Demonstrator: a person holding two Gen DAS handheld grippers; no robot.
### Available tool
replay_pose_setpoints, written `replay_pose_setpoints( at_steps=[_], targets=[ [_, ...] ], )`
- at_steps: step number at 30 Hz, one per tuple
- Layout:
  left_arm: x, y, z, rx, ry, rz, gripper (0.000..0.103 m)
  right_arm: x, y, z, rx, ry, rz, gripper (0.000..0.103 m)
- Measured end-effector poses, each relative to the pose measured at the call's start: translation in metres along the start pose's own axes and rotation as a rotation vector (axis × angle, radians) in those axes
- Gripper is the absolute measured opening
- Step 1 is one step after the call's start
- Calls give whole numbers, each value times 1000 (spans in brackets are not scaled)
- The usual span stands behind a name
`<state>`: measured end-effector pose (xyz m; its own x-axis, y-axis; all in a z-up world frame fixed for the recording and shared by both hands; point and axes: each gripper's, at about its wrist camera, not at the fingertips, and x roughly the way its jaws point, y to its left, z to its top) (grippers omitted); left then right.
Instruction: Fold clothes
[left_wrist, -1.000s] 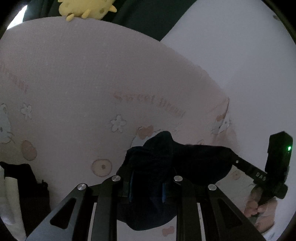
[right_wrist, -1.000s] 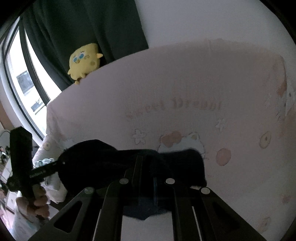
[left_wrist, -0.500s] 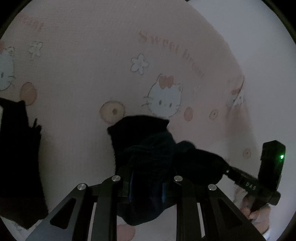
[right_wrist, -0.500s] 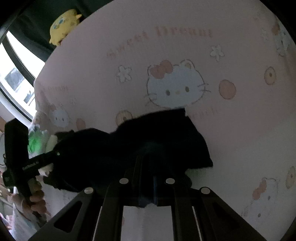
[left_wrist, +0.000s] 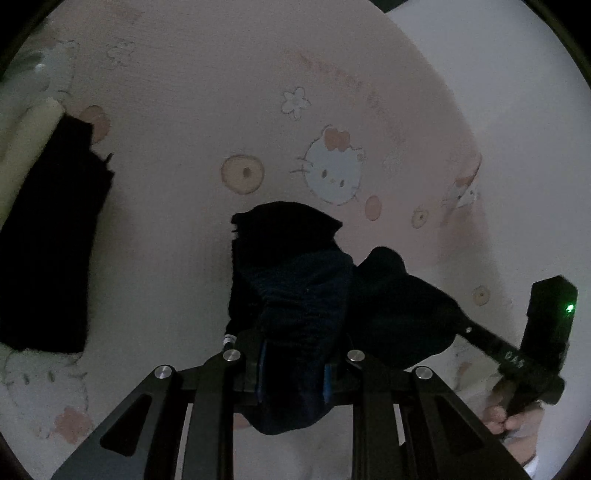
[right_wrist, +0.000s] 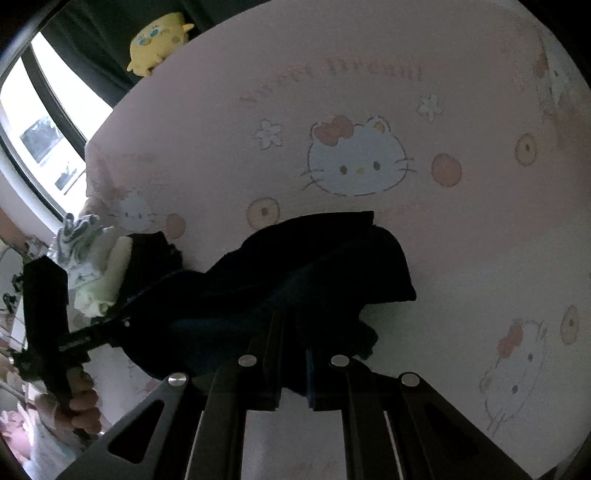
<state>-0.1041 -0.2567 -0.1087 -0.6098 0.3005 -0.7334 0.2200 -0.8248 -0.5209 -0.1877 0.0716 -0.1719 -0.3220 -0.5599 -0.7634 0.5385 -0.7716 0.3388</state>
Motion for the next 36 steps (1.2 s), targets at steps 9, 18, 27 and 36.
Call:
replay_pose_setpoints(
  at_steps=[9, 18, 27, 36],
  targets=[
    [20, -1, -23, 106, 75, 149, 19, 27, 5, -10, -3, 81, 6, 7],
    [52, 34, -9, 6, 99, 145, 20, 81, -9, -5, 48, 164, -34, 7],
    [90, 69, -8, -12, 163, 240, 20, 135, -25, -20, 101, 233, -47, 7],
    [86, 102, -13, -270, 231, -8, 68, 117, -15, -26, 52, 127, -13, 57]
  ],
)
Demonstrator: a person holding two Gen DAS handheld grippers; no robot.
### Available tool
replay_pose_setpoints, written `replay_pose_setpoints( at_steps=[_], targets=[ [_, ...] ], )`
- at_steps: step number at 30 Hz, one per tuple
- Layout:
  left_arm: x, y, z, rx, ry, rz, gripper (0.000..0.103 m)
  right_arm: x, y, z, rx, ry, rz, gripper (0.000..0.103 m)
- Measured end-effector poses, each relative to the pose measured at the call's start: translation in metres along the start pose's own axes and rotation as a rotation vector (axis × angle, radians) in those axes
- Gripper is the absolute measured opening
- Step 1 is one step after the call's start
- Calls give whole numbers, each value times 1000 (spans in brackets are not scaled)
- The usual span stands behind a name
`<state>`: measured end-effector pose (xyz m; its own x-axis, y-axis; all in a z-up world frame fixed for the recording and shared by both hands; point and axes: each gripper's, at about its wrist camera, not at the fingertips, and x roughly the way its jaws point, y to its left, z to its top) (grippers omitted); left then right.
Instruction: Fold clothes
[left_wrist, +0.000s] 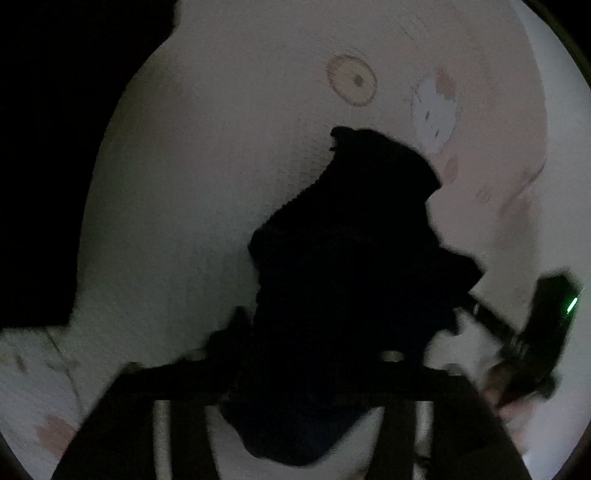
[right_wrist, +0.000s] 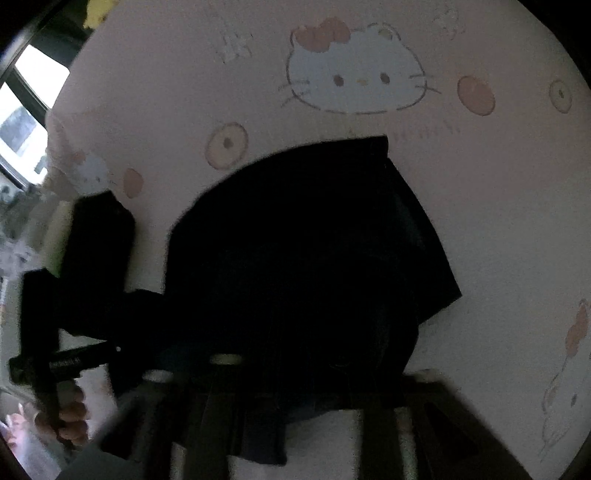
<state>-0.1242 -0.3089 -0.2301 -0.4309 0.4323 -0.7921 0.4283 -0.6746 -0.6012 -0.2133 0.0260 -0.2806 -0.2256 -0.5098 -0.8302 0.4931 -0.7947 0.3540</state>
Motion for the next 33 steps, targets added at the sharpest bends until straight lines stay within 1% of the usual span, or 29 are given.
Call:
replay_pose_setpoints(
  at_steps=[1, 3, 7, 9, 11, 13, 16, 19, 26, 28, 31, 33],
  targets=[
    [-4, 4, -1, -23, -8, -18, 69, -6, 1, -4, -2, -20, 10, 58],
    [-14, 8, -4, -38, -39, -15, 69, -20, 6, -14, -22, -40, 4, 58],
    [-26, 8, -17, 12, -54, 50, 69, -34, 16, -32, -56, -15, -43, 58],
    [-29, 6, -25, 48, -49, 92, 69, -37, 19, -45, -66, 0, -46, 58],
    [-31, 8, -33, 78, -43, 126, 69, -37, 19, -57, -49, 17, -44, 58],
    [-31, 14, -39, 87, -37, 148, 69, -33, 15, -66, -15, 34, -23, 58],
    [-31, 16, -46, 91, -24, 159, 69, -25, 10, -79, 43, 59, 22, 58],
    [-33, 19, -52, 84, -35, 160, 69, -16, 6, -90, 86, 74, 92, 58],
    [-39, 21, -64, 28, -88, 147, 69, 1, 0, -100, 92, 116, 137, 58],
    [-40, 20, -68, 41, -96, 164, 69, 4, -1, -101, 97, 115, 163, 58],
    [-36, 17, -75, 78, -94, 213, 69, 9, 2, -104, 88, 122, 193, 58],
    [-32, 19, -78, 99, -75, 214, 69, 15, 5, -106, 83, 134, 198, 58]
  ],
)
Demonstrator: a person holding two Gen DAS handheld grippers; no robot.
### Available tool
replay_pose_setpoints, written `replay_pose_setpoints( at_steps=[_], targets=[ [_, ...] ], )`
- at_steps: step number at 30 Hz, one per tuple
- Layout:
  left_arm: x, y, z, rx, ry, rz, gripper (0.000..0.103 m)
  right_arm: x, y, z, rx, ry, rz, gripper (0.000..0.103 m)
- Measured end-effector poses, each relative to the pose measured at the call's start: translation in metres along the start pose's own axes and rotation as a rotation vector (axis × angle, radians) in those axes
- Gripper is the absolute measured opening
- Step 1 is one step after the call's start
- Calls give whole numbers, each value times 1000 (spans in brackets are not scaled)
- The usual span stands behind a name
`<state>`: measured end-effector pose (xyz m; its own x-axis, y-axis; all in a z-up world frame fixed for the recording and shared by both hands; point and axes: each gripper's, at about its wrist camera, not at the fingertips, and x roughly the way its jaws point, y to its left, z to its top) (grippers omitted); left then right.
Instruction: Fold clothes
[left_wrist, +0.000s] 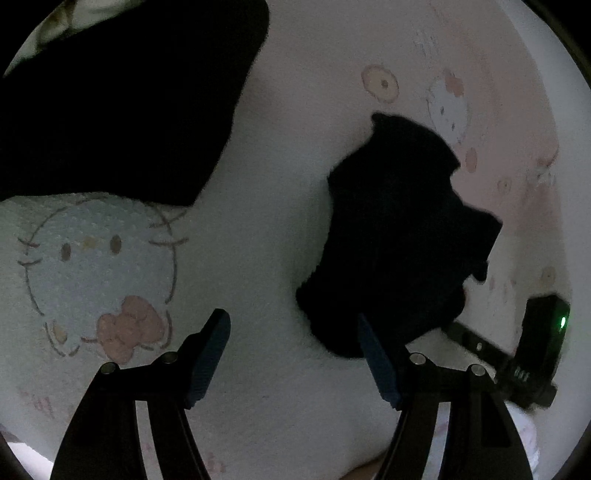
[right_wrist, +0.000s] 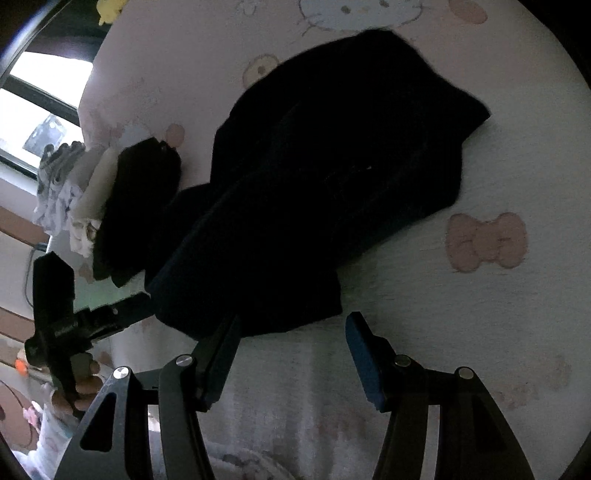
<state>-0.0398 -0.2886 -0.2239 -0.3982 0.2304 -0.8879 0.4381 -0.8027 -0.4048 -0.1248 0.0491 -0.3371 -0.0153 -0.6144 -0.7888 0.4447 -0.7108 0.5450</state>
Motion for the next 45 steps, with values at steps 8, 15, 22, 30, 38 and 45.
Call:
replay_pose_setpoints(
  at_steps=[8, 15, 22, 30, 38, 45],
  targets=[
    [17, -6, 3, 11, -8, 2, 69, 10, -7, 7, 52, -13, 27, 38],
    [22, -20, 10, 55, -50, -4, 69, 13, 3, 7, -56, 15, -78, 9],
    [20, -11, 7, 40, -114, -45, 32, -5, 30, 12, -152, -25, -107, 6],
    [10, -27, 5, 115, -125, -104, 14, -36, 22, 15, -93, -86, -136, 6],
    [6, -52, -7, 240, -111, -10, 14, -60, 7, -7, -45, -95, -236, 6],
    [-2, -34, -10, 180, -108, -51, 14, -75, -19, -29, 43, -99, -265, 6]
  ],
)
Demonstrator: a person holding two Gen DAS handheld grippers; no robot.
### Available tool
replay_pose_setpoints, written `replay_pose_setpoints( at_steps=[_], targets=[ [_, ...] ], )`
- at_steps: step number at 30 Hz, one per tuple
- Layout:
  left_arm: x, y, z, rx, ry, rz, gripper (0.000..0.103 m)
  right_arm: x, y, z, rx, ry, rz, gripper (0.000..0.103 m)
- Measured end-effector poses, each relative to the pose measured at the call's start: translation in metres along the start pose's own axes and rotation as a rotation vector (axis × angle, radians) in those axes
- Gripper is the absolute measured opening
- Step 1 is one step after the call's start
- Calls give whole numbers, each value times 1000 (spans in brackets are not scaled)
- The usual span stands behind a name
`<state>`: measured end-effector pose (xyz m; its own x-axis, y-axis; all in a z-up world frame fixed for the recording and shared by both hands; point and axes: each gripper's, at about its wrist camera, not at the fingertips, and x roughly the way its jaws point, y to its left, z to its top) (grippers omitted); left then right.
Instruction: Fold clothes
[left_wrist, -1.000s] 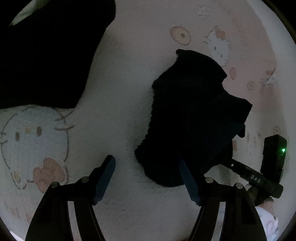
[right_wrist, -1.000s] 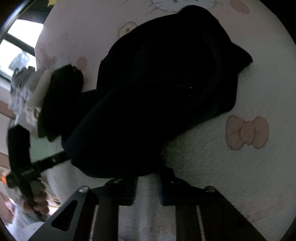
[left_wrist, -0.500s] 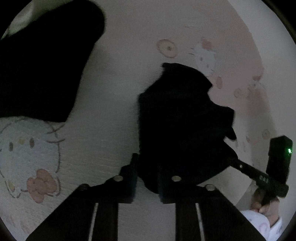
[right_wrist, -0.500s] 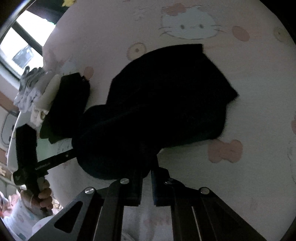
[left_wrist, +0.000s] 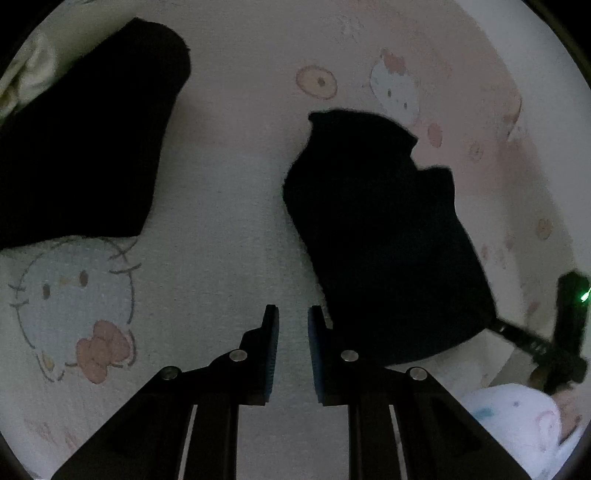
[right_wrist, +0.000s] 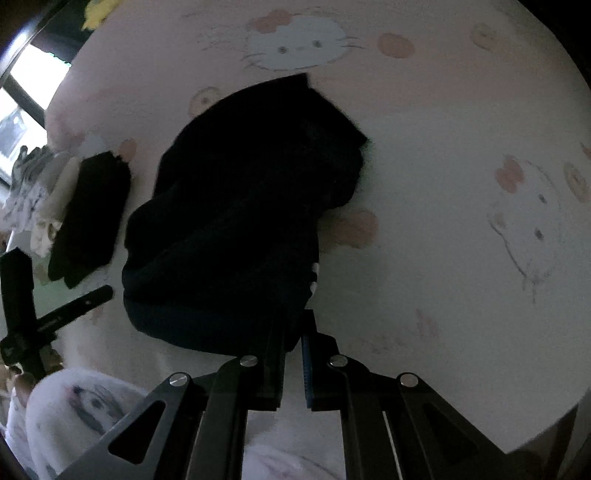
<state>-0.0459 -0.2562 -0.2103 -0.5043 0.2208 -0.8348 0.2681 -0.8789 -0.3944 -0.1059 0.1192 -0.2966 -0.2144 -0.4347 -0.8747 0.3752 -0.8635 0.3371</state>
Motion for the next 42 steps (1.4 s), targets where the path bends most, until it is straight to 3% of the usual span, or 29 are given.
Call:
replay_pose_setpoints(
  at_steps=[4, 6, 7, 8, 9, 10, 16, 20, 24, 27, 29, 33, 36, 42],
  targets=[
    [-4, -2, 1, -10, 21, -56, 16, -5, -11, -2, 38, -15, 46, 6],
    [-1, -6, 2, -10, 43, -72, 22, -5, -7, 1, 22, -14, 16, 12],
    [1, -8, 1, -11, 54, -80, 34, -5, -5, 1, 13, -15, 0, 17],
    [4, -10, 0, -15, 67, -83, 59, -5, -4, 1, 6, -15, -10, 33],
    [6, -12, -2, -21, 80, -83, 72, -5, -3, 1, 7, -17, -13, 51],
    [9, -13, -4, -26, 94, -84, 80, -5, -2, 0, 8, -18, -16, 56],
    [25, -17, -12, -84, 147, -100, 80, -12, -15, -6, 114, -6, 75, 57],
    [33, -12, -17, -181, 161, -176, 80, -13, -30, -13, 237, -13, 193, 57],
    [45, -5, -23, -280, 180, -230, 80, 0, -38, -18, 328, 17, 244, 57],
    [48, -2, -24, -319, 158, -282, 87, 14, -37, -20, 348, 50, 272, 57],
    [50, 3, -25, -356, 147, -351, 101, 24, -32, -18, 347, 74, 283, 57],
    [52, 12, -28, -429, 124, -425, 103, 34, -21, -10, 315, 83, 295, 57],
    [51, 12, -31, -432, 104, -440, 103, 40, -14, -2, 299, 85, 301, 57],
    [48, 5, -32, -429, 103, -383, 103, 48, -20, 3, 341, 80, 349, 57]
  ],
)
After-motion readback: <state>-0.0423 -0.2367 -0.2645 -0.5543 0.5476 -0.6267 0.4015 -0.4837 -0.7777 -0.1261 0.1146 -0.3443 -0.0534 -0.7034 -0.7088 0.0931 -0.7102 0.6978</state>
